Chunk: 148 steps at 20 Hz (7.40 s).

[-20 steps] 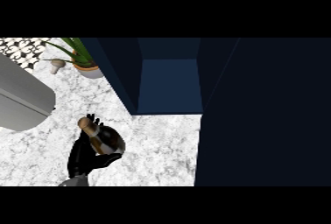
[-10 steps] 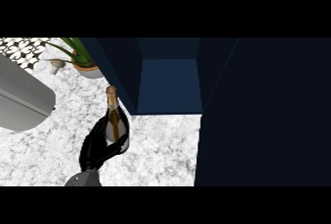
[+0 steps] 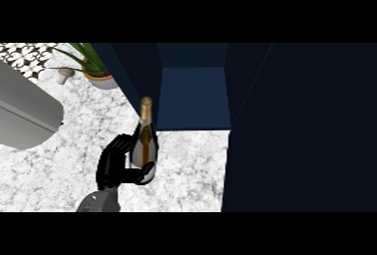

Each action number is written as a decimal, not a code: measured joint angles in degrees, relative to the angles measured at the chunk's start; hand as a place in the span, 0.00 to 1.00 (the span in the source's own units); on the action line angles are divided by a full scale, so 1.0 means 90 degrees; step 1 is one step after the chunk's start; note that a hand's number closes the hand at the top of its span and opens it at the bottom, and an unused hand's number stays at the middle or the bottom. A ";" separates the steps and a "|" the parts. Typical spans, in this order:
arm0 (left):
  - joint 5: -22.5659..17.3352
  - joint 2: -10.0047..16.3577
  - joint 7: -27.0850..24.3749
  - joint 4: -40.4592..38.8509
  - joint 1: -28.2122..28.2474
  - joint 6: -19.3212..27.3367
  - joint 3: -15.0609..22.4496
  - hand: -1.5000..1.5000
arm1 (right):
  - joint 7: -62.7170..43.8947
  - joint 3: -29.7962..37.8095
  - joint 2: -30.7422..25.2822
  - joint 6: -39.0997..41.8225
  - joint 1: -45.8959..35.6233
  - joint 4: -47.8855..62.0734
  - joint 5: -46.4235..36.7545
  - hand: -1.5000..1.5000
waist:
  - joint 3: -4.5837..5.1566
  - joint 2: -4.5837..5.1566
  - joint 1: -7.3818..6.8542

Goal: Pick up the wine, place it into the cabinet and close the cabinet

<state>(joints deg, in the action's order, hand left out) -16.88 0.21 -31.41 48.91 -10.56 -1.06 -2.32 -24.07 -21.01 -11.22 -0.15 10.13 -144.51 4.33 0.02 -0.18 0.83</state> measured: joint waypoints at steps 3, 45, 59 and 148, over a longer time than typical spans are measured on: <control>-0.0044 0.0123 -0.0292 0.0266 0.0316 -0.0208 -0.0031 1.00 | 0.0032 0.0047 -0.0040 0.0027 0.0032 -0.0004 0.0003 0.00 | 0.0000 -0.0009 -0.0024; -0.0325 -0.0021 0.2802 0.4157 -0.0921 0.3726 0.2641 1.00 | -0.0011 0.0544 0.0046 0.0343 -0.0078 0.0050 0.0130 0.00 | -0.0004 0.0015 0.0063; -0.1233 -0.0024 0.1488 0.1832 -0.1790 0.3945 0.2862 1.00 | 0.0015 0.0575 0.0123 0.0522 0.0090 0.0036 0.0205 0.00 | 0.0002 0.0026 0.0118; -0.2344 0.0107 -0.0545 -0.2604 -0.5274 0.3120 0.2145 0.00 | 0.0208 0.0510 0.0656 0.1006 0.0605 0.0064 0.0246 0.00 | -0.0002 -0.0046 -0.0120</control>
<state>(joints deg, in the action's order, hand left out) -37.97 1.18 -36.31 25.48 -58.03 27.02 16.99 -22.20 -16.42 -5.31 8.90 15.58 -143.93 6.55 0.00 -0.60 -0.25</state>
